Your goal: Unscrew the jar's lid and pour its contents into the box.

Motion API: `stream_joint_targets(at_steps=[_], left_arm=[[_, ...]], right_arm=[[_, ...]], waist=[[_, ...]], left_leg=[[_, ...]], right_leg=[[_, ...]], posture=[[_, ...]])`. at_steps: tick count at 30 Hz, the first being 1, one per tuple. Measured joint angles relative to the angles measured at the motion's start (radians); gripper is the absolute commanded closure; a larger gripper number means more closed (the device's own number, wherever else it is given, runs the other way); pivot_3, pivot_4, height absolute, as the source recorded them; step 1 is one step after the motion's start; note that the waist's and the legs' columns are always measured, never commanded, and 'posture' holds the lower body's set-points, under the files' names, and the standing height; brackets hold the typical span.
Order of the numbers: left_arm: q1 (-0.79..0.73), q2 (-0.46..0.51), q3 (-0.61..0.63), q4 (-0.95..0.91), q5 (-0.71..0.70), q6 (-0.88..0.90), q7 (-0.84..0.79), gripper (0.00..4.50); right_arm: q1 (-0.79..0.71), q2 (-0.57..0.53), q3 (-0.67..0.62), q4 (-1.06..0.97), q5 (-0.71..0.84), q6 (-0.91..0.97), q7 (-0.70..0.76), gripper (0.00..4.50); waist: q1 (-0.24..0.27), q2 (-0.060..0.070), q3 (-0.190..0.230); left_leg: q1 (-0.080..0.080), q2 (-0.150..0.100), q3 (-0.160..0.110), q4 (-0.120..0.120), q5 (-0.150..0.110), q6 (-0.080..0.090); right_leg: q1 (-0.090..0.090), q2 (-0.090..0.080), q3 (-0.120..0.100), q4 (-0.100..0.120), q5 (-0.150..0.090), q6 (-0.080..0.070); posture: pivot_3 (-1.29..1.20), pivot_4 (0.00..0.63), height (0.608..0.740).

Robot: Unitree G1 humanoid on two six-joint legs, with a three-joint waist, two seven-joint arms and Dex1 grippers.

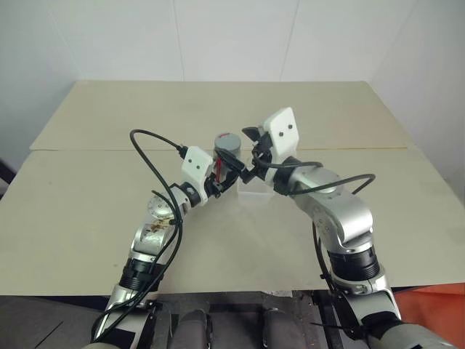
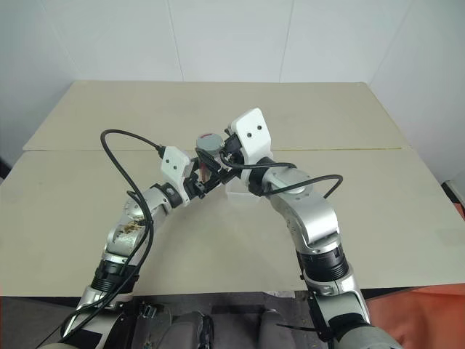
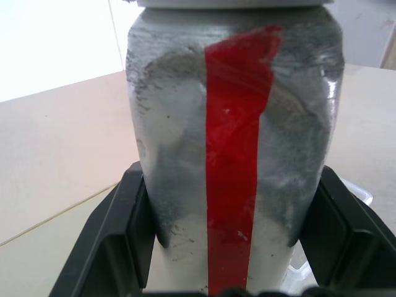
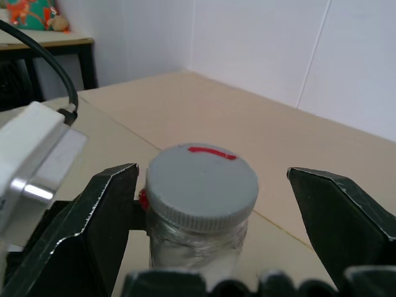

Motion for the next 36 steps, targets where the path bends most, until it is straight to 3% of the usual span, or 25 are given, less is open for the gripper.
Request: stream_joint_targets(at_steps=[16,36], left_arm=[[0.0,0.001,0.0,0.0,0.0,0.0,0.012,1.71],[0.0,0.0,-0.011,0.0,0.0,0.0,0.012,1.71]], right_arm=[[-0.02,0.027,0.002,0.04,-0.043,-0.013,0.0,0.03],[0.0,-0.015,0.0,0.003,-0.036,-0.013,0.012,0.03]], waist=[[-0.001,0.0,0.0],[-0.001,0.0,0.0]], left_leg=[[0.0,0.0,0.0,0.0,0.0,0.0],[0.0,0.0,0.0,0.0,0.0,0.0]], right_leg=[[0.0,0.0,0.0,0.0,0.0,0.0],[0.0,0.0,0.0,0.0,0.0,0.0]], posture=[[0.0,0.15,0.74],[0.0,0.15,0.74]])
